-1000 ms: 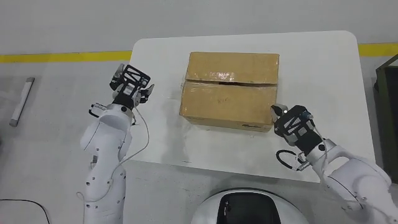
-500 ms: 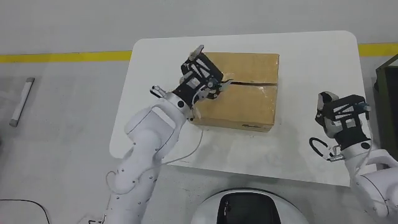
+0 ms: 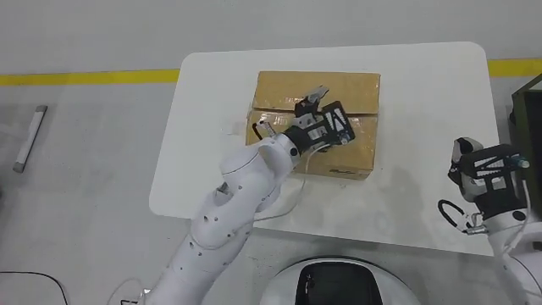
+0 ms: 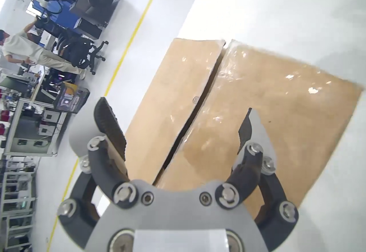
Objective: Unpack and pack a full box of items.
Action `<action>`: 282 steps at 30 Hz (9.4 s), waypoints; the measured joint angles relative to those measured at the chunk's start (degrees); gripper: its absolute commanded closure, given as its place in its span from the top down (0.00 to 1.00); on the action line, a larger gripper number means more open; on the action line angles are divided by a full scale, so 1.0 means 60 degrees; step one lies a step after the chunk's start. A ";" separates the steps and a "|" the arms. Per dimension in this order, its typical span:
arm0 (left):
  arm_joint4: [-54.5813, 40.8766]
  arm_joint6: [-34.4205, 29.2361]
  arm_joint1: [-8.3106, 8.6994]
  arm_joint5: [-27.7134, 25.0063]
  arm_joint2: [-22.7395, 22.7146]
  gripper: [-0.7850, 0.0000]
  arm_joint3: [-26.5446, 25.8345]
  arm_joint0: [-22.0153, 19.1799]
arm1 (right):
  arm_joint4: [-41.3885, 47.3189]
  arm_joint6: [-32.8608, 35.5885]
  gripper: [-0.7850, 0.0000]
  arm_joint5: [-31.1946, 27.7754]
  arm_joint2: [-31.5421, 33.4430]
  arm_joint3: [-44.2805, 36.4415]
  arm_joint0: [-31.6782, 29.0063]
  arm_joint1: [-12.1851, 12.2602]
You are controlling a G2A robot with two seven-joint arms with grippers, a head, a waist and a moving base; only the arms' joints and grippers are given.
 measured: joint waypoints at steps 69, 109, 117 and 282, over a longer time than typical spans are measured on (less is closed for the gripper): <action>0.2801 0.2888 -0.1662 0.2030 0.2598 1.00 0.5306 -0.4204 | 0.0373 -0.0231 0.00 0.0448 0.0510 -0.0199 -0.0710 -0.0058; 0.0302 -0.1519 -0.0124 -0.1422 -0.3616 1.00 -0.3663 0.2574 | 0.0746 -0.0884 0.00 -0.2538 -0.2502 0.5967 0.5541 0.0064; 0.0406 -0.1320 -0.0086 -0.1126 -0.3481 1.00 -0.3484 0.2536 | 0.4830 0.0711 0.00 -0.2882 -0.1354 0.4120 0.4905 0.0133; -0.3493 -0.4092 0.1074 -0.4612 -0.2409 1.00 -0.4539 0.1582 | 0.5019 0.2215 0.00 0.0682 -0.2869 0.7337 0.8632 0.0717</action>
